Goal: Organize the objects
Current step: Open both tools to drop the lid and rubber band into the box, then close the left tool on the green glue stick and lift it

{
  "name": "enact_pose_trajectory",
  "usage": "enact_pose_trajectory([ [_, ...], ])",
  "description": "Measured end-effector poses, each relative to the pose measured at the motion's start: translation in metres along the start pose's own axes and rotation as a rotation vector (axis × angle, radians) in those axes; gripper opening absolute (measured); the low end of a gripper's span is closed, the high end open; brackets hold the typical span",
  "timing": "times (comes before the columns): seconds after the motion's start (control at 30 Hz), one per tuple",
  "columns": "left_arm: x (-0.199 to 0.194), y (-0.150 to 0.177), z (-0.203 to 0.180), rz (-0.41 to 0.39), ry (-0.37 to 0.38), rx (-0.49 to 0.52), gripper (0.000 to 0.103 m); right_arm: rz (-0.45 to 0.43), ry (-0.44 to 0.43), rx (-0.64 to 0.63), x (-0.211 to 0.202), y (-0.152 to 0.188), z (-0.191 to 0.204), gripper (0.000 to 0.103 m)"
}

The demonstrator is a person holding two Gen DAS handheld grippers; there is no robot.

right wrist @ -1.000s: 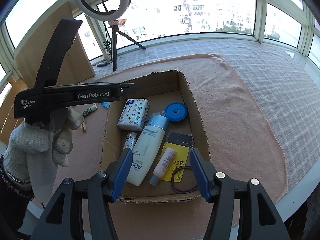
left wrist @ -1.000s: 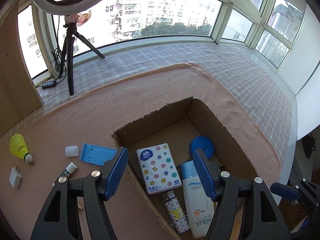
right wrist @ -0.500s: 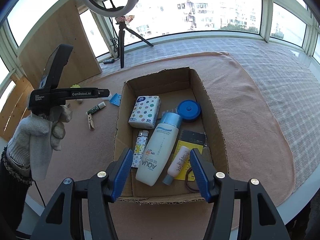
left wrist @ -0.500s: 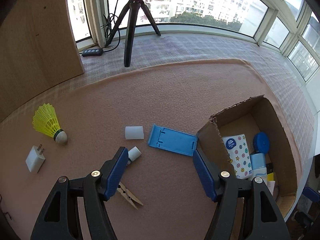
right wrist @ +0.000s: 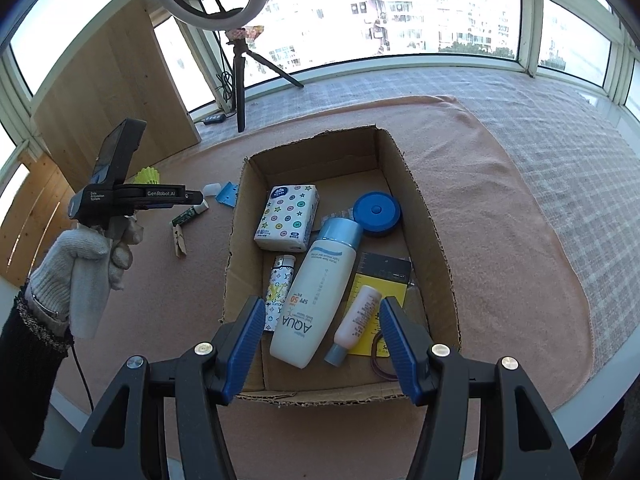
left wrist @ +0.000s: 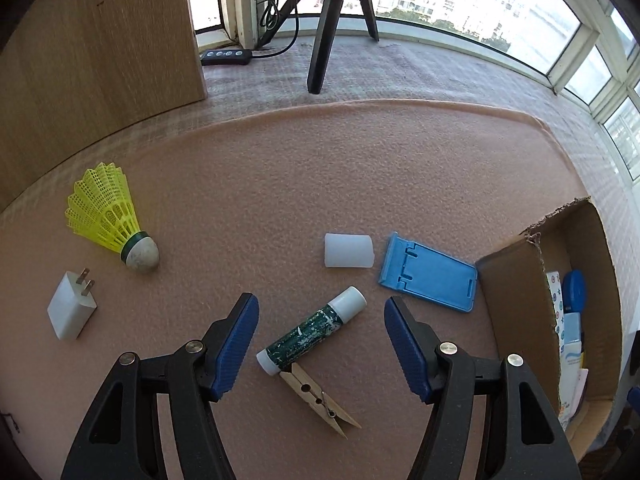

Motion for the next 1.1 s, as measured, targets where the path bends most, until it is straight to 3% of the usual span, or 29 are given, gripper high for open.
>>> enact_pose_trajectory([
  [0.2,0.007,0.002,0.0,0.014,-0.007,0.01,0.057,0.002,0.0,0.003,0.0,0.001,0.002,0.055],
  [0.47,0.011,0.009,-0.001,0.026,-0.009,0.024,0.053,0.004,0.001,0.0,0.001,0.002,0.007,0.055],
  [0.73,0.011,0.019,-0.016,0.024,-0.01,0.097,0.018,0.014,-0.005,-0.008,0.004,0.004,0.015,0.055],
  [1.1,-0.006,0.058,-0.019,0.012,0.018,0.111,0.017,0.005,-0.051,-0.036,0.005,-0.002,0.046,0.055],
])
Point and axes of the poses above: each gripper's, at about its wrist camera, not at the fingertips, and x roughly the way its jaws point, z to its left, y to its underside, the point moved 9 cm from there along x, roughly the way its jaws point, and after that the axes turned 1 degree about y, right-handed, at the moved point
